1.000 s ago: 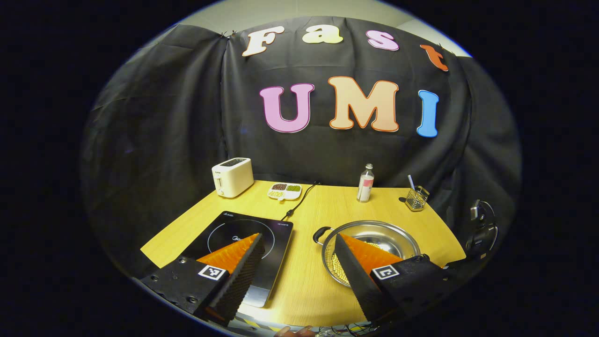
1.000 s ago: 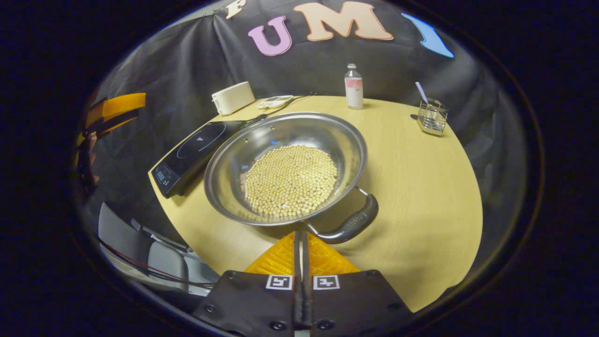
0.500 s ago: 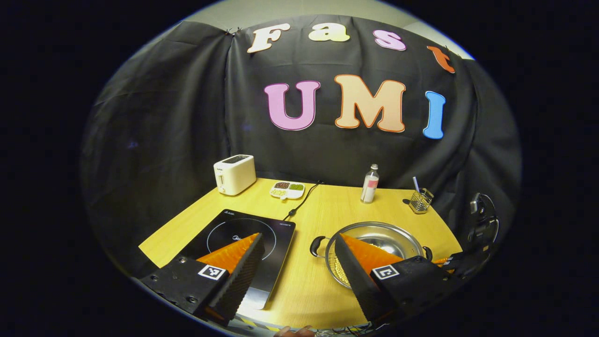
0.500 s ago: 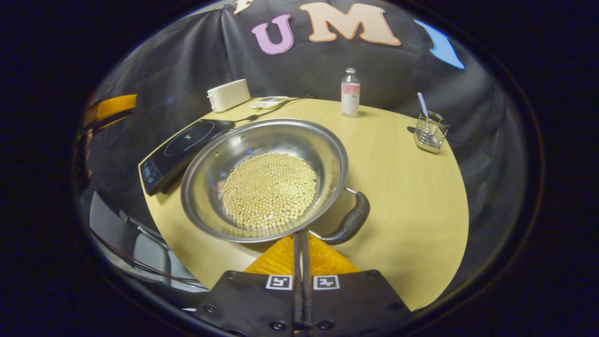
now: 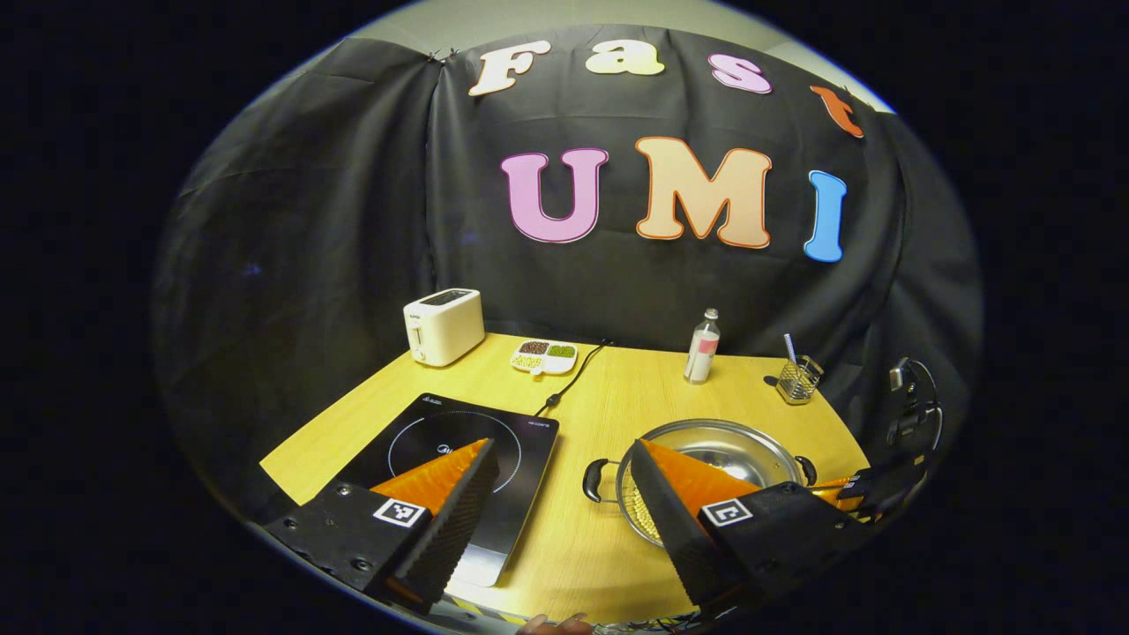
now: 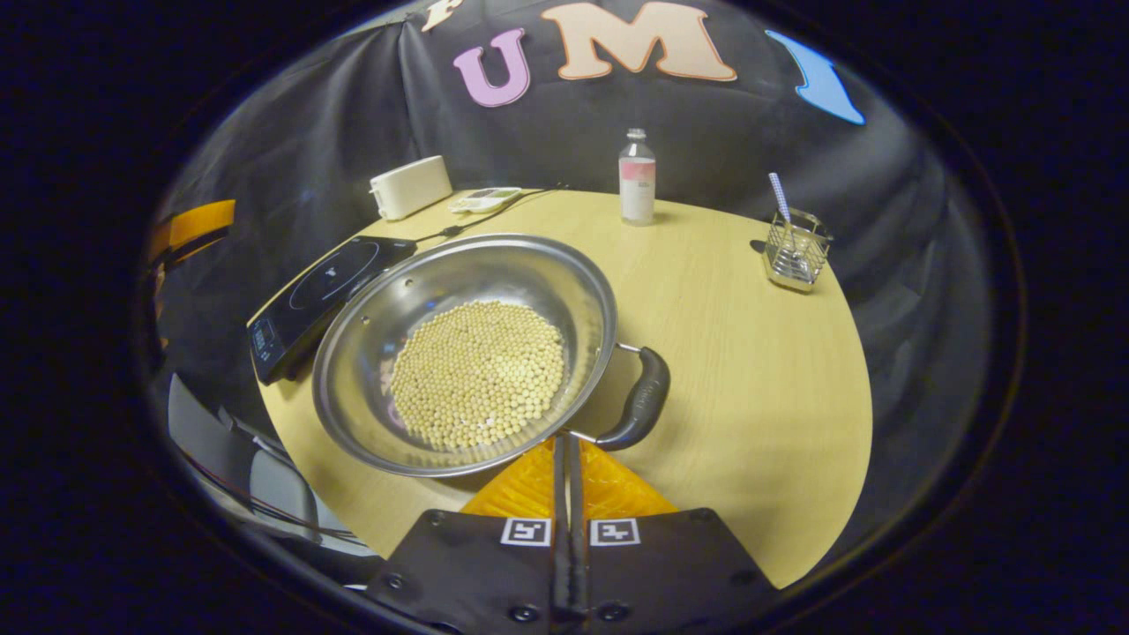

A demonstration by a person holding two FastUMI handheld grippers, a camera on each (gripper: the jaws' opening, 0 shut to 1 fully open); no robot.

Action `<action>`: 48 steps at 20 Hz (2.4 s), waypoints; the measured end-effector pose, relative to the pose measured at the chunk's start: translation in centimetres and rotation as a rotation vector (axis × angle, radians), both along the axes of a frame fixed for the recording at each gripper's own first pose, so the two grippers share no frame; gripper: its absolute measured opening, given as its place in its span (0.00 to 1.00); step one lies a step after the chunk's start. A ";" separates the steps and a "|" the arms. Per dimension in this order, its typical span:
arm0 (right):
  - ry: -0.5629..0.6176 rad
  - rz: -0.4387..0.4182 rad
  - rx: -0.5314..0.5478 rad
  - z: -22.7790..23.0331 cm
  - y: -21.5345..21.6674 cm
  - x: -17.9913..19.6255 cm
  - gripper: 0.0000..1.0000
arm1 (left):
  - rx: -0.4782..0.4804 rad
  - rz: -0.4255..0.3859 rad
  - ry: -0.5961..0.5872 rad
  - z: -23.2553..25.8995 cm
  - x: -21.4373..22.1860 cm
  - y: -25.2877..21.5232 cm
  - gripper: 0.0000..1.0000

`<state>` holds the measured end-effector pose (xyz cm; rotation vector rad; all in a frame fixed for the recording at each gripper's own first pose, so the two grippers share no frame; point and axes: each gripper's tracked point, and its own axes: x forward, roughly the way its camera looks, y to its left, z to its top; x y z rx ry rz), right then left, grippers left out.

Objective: First push the handle of the pot to place it horizontally, then grasp the pot with both hands and set it on the induction cooktop.

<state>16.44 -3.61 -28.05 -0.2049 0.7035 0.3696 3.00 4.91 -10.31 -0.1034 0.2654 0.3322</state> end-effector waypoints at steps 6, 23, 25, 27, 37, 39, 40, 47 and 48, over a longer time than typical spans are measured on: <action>-0.002 -0.013 -0.002 0.6 -0.4 -0.2 0.02 | -0.020 -0.008 0.007 -0.8 0.6 -0.3 0.98; -0.066 -0.233 0.013 3.8 -1.5 3.0 0.99 | -0.081 -0.212 0.115 -6.0 8.2 -0.2 0.98; -0.054 -0.250 0.015 3.2 -1.4 3.6 0.97 | -0.091 -0.229 0.136 -7.2 8.9 -0.2 0.97; -0.050 -0.262 0.008 2.9 -1.6 4.1 0.99 | -0.111 -0.248 0.164 -8.6 9.7 -0.4 0.97; 0.006 -0.282 0.001 0.5 -1.2 5.8 0.98 | -0.185 -0.315 0.319 -15.8 12.9 -1.7 0.98; 0.009 -0.289 -0.003 0.1 -1.3 6.0 0.97 | -0.190 -0.315 0.337 -16.5 13.2 -1.8 0.98; 0.019 -0.290 -0.001 -0.4 -1.2 6.0 0.97 | -0.196 -0.316 0.354 -17.2 13.2 -1.8 0.98; 0.096 -0.309 0.024 -2.6 -1.0 6.0 0.96 | -0.235 -0.333 0.435 -20.1 12.8 -2.5 0.96; 0.106 -0.317 0.022 -3.0 -1.1 6.1 0.94 | -0.232 -0.332 0.439 -20.3 12.8 -2.4 0.95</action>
